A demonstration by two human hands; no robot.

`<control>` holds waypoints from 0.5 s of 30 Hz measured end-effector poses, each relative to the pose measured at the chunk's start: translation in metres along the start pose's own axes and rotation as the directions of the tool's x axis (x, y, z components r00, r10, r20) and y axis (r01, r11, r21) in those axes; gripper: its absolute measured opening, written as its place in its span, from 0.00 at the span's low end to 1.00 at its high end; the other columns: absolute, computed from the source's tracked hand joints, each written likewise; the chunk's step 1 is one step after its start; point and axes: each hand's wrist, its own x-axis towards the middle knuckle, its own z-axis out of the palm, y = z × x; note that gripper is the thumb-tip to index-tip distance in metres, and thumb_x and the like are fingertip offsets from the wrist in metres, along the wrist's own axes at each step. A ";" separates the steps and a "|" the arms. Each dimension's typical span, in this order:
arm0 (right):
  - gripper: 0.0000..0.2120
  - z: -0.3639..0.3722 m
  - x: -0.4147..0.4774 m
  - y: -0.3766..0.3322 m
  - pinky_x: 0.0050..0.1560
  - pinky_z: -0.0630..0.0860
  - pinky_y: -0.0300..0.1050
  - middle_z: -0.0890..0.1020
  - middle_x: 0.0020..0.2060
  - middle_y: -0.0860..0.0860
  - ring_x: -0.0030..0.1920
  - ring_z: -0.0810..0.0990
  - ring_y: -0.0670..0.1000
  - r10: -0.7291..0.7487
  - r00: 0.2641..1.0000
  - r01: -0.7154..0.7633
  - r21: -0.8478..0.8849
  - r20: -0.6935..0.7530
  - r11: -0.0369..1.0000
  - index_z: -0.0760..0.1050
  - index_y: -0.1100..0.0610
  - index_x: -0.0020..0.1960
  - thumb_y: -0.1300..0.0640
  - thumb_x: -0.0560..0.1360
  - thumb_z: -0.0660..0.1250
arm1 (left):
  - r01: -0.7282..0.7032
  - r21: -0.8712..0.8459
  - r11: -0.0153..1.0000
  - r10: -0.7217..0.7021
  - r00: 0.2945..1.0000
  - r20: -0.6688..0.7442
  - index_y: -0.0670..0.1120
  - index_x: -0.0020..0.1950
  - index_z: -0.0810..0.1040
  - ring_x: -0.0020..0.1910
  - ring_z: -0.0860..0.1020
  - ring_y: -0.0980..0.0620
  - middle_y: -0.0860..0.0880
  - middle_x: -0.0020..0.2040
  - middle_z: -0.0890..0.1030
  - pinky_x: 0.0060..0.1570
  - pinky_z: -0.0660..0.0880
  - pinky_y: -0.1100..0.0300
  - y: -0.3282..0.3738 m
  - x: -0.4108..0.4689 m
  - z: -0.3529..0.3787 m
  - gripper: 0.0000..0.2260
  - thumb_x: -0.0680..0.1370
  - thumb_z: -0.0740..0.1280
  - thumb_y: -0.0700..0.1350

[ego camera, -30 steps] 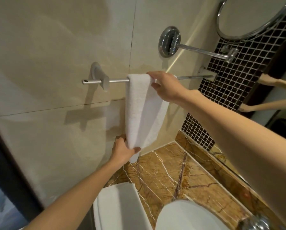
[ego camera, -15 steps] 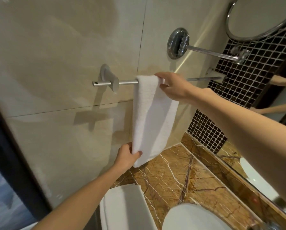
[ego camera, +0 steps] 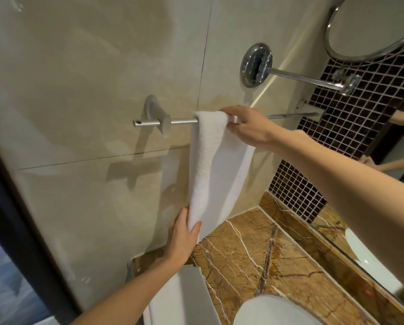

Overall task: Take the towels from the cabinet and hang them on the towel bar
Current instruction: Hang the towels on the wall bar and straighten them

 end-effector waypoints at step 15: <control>0.21 -0.005 -0.002 -0.011 0.64 0.69 0.58 0.76 0.64 0.49 0.64 0.73 0.54 0.007 1.000 -0.007 0.045 -0.004 0.999 0.73 0.49 0.66 0.55 0.74 0.57 | 0.066 0.144 0.987 -0.089 0.984 0.154 0.44 0.24 0.68 0.41 0.76 0.48 0.44 0.50 0.74 0.45 0.73 0.60 -0.002 0.015 -0.004 0.23 0.77 0.67 0.49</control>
